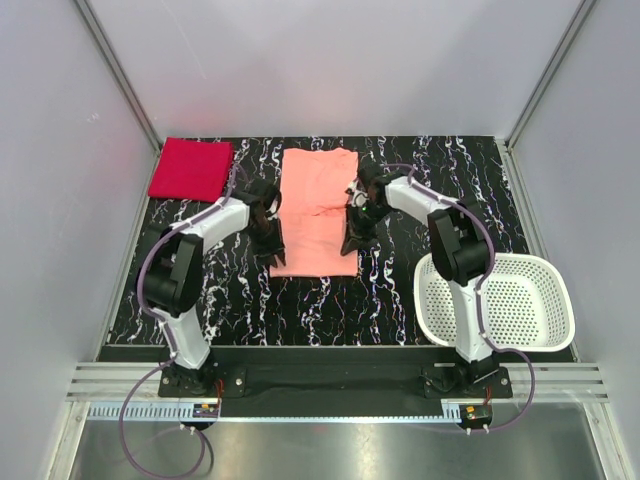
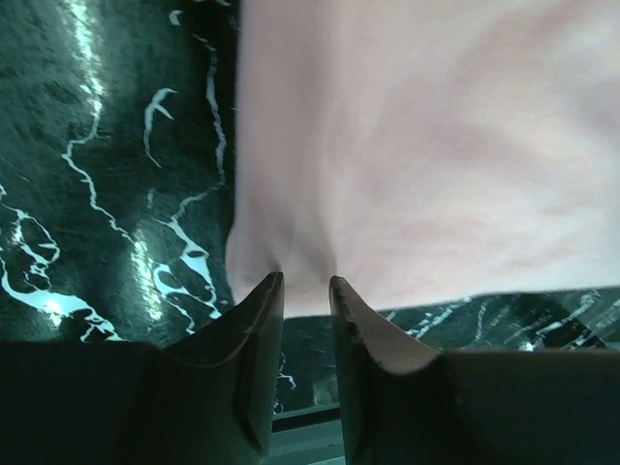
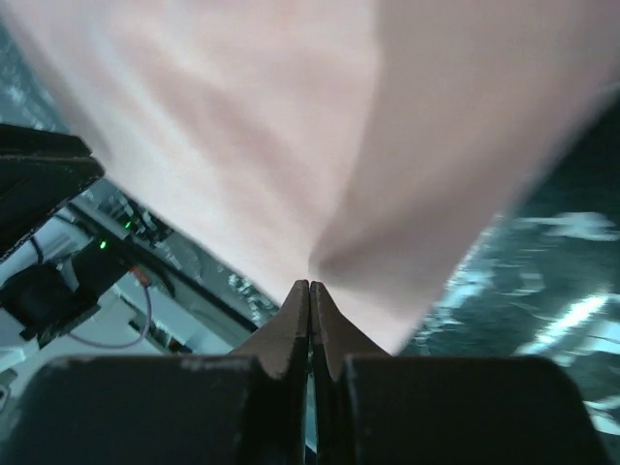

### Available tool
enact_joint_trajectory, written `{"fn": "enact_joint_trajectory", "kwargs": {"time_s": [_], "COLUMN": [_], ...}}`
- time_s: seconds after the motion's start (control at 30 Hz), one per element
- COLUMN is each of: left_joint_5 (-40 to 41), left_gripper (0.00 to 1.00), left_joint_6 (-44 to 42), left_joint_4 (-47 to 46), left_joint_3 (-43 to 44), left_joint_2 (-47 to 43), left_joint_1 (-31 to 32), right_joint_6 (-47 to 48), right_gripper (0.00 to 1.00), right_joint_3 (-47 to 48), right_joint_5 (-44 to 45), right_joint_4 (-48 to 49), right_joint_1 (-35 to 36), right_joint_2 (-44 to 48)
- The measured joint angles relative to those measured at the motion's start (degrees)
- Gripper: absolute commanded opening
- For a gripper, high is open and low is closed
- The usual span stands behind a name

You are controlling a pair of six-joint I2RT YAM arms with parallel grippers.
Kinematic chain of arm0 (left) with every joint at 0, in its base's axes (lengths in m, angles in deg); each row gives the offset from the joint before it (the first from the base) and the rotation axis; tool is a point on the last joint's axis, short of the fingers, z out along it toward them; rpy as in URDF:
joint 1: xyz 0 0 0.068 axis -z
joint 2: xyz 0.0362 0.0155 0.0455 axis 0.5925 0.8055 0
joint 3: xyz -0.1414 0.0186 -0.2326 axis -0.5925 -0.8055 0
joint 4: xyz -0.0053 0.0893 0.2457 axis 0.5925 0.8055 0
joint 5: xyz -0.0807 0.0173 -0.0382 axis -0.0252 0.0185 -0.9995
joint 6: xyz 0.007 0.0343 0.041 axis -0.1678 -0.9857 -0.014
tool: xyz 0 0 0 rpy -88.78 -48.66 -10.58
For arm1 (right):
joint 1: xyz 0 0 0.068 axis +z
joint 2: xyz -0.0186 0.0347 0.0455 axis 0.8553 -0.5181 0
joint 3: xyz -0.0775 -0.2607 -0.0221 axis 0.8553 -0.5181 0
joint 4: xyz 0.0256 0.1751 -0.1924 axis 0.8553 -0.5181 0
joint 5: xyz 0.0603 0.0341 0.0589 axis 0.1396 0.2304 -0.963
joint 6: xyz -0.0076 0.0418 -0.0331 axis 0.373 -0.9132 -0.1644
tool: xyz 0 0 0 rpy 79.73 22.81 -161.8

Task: Fold and stack the t-shirts
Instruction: Fold the tshirt

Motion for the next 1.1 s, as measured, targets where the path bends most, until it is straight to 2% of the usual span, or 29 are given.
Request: {"fn": "enact_joint_trajectory", "kwargs": {"time_s": [0.17,0.3,0.5,0.77,0.9,0.93,1.1], "left_joint_5": [-2.49,-6.12,-8.28,-9.05,-6.95,-6.40,-8.22], "left_gripper": [0.34,0.33,0.30,0.31,0.37,0.41,0.42], "left_joint_6": [0.52,1.38,1.51,-0.26,-1.86,-2.25,-2.58], "left_joint_4": [-1.40,-3.91,-6.38,-7.39,-6.10,-5.57,-2.67], "left_joint_3": [0.07,0.26,-1.75,-3.65,-4.07,-4.07,-3.98], "left_joint_2": [-4.50,-3.10,4.09,2.78,1.42,1.03,-2.86], "left_joint_1": [1.27,1.70,1.09,-0.39,-0.39,-0.22,1.86], "right_joint_6": [-2.14,-3.28,-3.15,0.11,0.31,0.33,0.15], "right_gripper": [0.02,0.01,0.00,0.00,0.00,0.00,0.00], "right_joint_3": [-0.57,-2.60,-7.78,-19.43,-21.90,-21.92,-17.35], "right_joint_5": [-6.38,-11.61,-14.03,-18.21,-15.45,-14.51,-11.58], "right_joint_4": [2.10,4.37,7.89,14.82,11.76,10.97,5.68], "right_joint_1": [6.43,8.57,5.68,-1.01,-3.48,-3.63,-1.29], "right_joint_2": [0.81,-0.07,-2.29,1.64,4.26,4.79,6.71]}}
